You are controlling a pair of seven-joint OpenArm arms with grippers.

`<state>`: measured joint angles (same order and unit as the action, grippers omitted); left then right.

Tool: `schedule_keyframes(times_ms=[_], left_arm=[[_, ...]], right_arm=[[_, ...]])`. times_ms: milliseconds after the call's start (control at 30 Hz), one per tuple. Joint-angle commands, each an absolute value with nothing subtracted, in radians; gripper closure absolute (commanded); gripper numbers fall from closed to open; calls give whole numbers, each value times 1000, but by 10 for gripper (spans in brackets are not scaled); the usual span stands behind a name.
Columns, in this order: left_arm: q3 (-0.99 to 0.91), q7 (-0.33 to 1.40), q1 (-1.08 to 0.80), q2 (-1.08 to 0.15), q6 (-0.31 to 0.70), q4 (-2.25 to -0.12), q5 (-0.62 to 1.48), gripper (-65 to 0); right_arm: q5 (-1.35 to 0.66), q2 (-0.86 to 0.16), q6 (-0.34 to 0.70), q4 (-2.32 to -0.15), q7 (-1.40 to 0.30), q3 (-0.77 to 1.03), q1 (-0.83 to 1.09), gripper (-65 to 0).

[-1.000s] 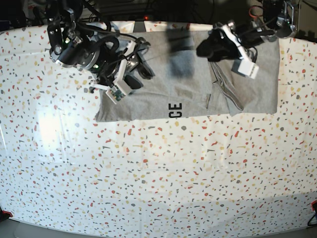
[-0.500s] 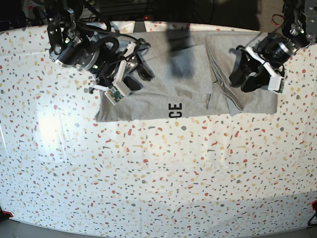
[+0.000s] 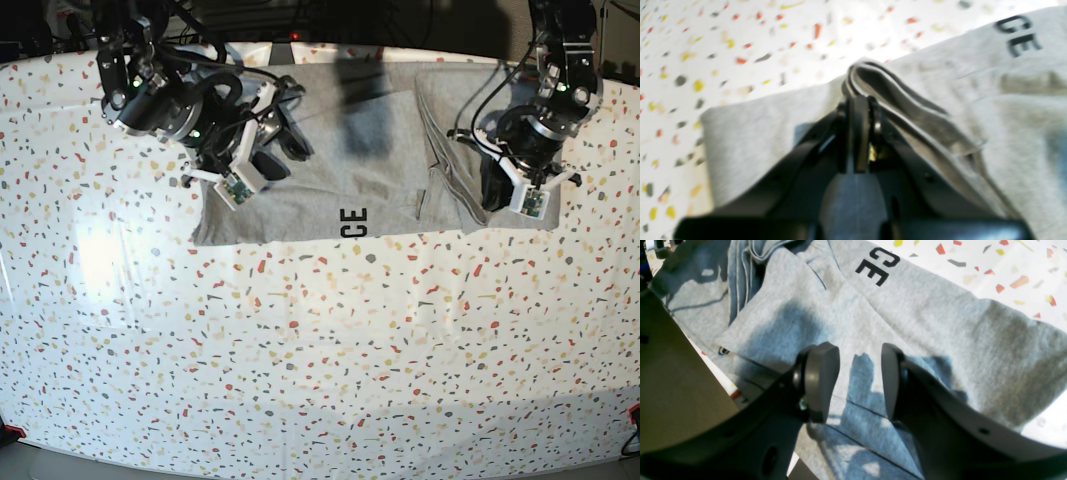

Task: Fold the T-shirt properly
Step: 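Reposition both grippers onto the folded bundle's edges and grasp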

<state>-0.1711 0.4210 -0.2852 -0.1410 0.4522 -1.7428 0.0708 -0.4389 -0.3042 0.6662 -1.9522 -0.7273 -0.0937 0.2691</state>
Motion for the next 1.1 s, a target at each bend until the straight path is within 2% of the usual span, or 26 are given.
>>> schedule_keyframes(times_ms=[0, 367, 500, 667, 800, 1067], left_arm=[[-174, 394, -272, -146, 456, -1753, 79, -22], [18, 395, -185, -144, 448, -1684, 80, -22], [68, 396, -124, -144, 347, -1684, 126, -68], [64, 407, -74, -149, 321, -1684, 314, -165], [53, 434, -55, -160, 323, -1684, 455, -166], [-148, 513, -88, -214, 367, -1684, 518, -166]], right_arm=[[-448, -308, 673, -1971, -706, -91, 261, -256], [-448, -308, 673, -1971, -717, -91, 261, -256], [-448, -308, 673, -1971, -726, -91, 261, -256], [-448, -308, 672, -1971, -727, -91, 260, -256], [-448, -308, 671, -1971, -727, -61, 260, -256], [-450, -308, 669, -1971, -778, 154, 260, -256]])
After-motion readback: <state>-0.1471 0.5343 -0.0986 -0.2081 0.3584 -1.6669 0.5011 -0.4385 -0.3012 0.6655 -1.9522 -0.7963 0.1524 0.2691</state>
